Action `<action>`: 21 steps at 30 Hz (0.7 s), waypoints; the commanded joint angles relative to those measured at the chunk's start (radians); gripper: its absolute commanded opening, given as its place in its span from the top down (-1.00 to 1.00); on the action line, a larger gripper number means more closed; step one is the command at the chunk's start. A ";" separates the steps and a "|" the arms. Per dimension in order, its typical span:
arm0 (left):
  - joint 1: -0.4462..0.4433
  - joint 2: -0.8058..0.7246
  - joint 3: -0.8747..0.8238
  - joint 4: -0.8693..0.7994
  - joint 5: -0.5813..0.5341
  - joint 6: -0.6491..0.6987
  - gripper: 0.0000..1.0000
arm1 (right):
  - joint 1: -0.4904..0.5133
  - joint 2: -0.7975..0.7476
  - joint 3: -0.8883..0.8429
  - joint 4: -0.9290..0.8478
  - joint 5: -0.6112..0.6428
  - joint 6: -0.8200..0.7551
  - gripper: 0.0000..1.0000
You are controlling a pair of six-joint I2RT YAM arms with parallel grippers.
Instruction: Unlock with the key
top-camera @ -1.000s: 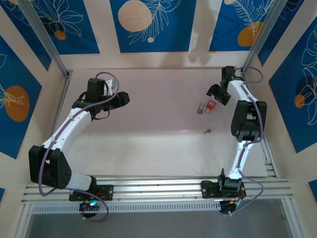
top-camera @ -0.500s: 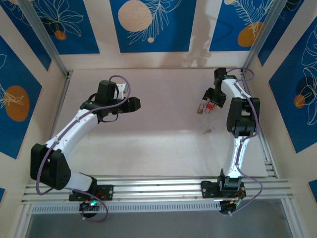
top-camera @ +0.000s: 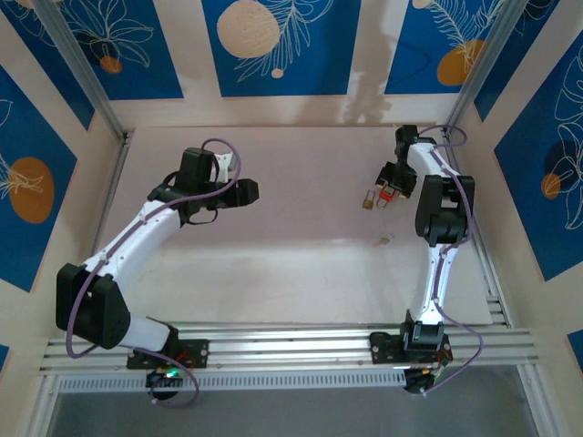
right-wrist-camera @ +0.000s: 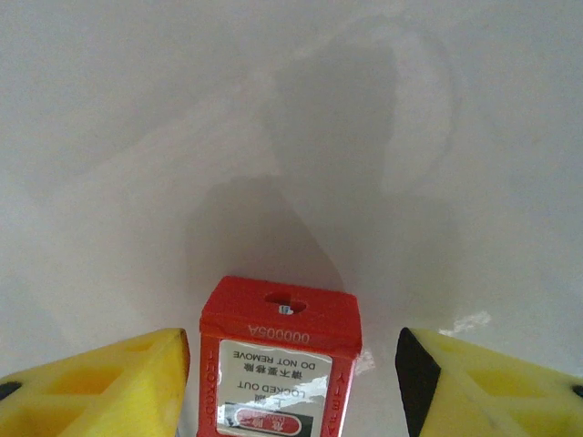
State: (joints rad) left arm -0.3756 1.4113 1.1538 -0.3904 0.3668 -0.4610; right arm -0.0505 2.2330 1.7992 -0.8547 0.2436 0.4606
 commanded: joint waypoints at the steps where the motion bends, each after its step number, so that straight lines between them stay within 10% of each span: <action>1: -0.008 -0.003 0.011 -0.026 0.016 0.028 -0.22 | 0.001 0.019 0.029 -0.036 -0.026 -0.014 -0.25; 21: -0.008 -0.018 0.009 -0.027 0.018 0.033 -0.20 | 0.021 -0.030 -0.023 0.014 0.021 -0.024 0.13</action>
State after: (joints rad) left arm -0.3759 1.4113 1.1538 -0.3908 0.3668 -0.4423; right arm -0.0380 2.2505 1.7992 -0.8459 0.2535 0.4431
